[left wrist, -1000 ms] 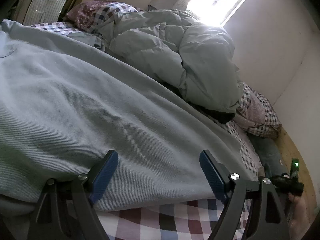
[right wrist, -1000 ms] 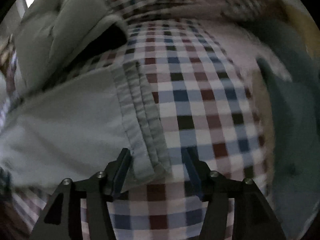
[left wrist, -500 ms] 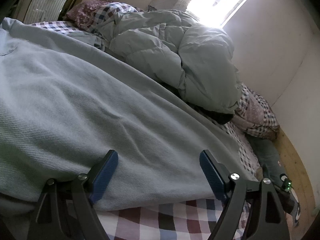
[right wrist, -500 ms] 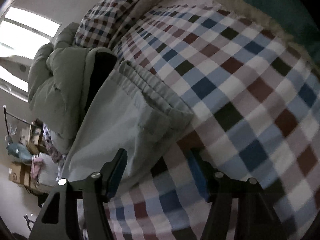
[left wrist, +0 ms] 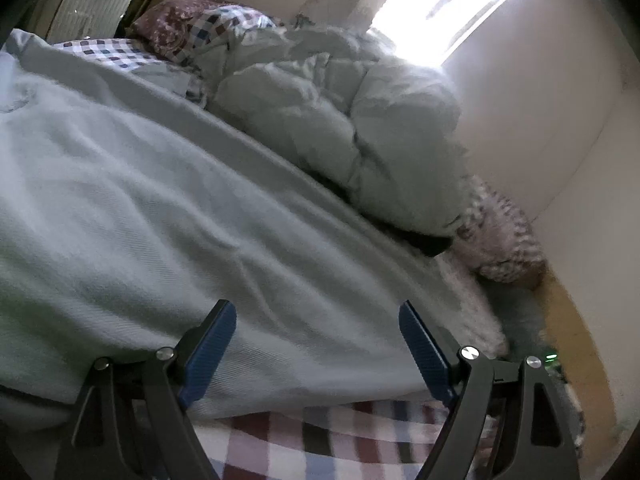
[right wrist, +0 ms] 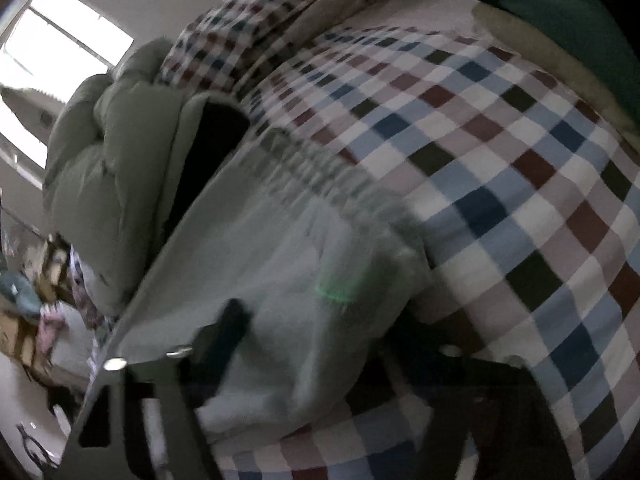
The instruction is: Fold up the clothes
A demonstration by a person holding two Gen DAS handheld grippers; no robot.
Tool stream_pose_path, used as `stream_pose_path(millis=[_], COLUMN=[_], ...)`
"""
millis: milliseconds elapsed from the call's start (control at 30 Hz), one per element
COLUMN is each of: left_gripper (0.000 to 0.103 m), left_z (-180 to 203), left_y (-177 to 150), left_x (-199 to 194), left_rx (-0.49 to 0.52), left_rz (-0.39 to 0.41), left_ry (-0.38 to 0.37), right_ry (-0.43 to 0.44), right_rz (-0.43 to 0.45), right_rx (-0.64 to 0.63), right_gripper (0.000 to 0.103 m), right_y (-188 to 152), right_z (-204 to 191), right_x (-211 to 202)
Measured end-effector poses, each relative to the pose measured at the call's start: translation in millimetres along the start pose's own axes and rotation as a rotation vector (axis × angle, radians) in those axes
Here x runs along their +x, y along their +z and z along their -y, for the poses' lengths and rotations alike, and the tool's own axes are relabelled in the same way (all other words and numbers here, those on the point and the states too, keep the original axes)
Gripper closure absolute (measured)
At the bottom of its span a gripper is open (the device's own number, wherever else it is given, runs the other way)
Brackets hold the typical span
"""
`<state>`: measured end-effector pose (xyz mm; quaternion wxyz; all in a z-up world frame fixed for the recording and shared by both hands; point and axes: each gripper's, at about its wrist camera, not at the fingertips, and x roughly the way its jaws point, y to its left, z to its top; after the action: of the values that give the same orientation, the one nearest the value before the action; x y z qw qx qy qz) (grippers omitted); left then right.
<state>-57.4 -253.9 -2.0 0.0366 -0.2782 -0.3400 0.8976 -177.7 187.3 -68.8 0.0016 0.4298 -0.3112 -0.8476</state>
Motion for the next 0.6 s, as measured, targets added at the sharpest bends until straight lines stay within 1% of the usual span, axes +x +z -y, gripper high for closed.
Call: stream_pose_path(millis=[33, 100, 133, 167, 233, 267, 333, 400, 467, 600], left_gripper=[0.016, 0.016, 0.016, 0.016, 0.016, 0.016, 0.016, 0.016, 0.016, 0.016], left_z=[1, 2, 1, -1, -9, -16, -36, -67, -111, -204], left_y=[4, 11, 14, 17, 23, 26, 35, 47, 56, 66], left_x=[-9, -28, -39, -51, -77, -92, -124, -159, -192, -253], left_rx=[-0.006, -0.009, -0.006, 0.002, 0.024, 0.030, 0.029, -0.017, -0.129, -0.360], left_rz=[0.013, 0.038, 0.048, 0.061, 0.088, 0.106, 0.148, 0.203, 0.232, 0.268], left_ry=[-0.020, -0.049, -0.057, -0.058, -0.040, -0.018, 0.057, 0.154, 0.234, 0.376], right_ry=[-0.004, -0.012, -0.015, -0.019, -0.026, -0.030, -0.014, 0.009, 0.036, 0.056], right_rz=[-0.001, 0.007, 0.011, 0.015, 0.023, 0.027, 0.054, 0.085, 0.096, 0.110], right_rx=[-0.017, -0.043, -0.056, -0.070, -0.096, -0.110, -0.127, -0.142, -0.147, -0.206], right_gripper=[0.041, 0.046, 0.059, 0.075, 0.086, 0.089, 0.092, 0.093, 0.093, 0.094], right_y=[-1, 0, 1, 1, 2, 2, 7, 12, 20, 23], right_z=[-3, -7, -9, -11, -15, -17, -24, -32, -37, -58], right_x=[1, -2, -3, -4, -6, -7, -16, -29, -42, -69])
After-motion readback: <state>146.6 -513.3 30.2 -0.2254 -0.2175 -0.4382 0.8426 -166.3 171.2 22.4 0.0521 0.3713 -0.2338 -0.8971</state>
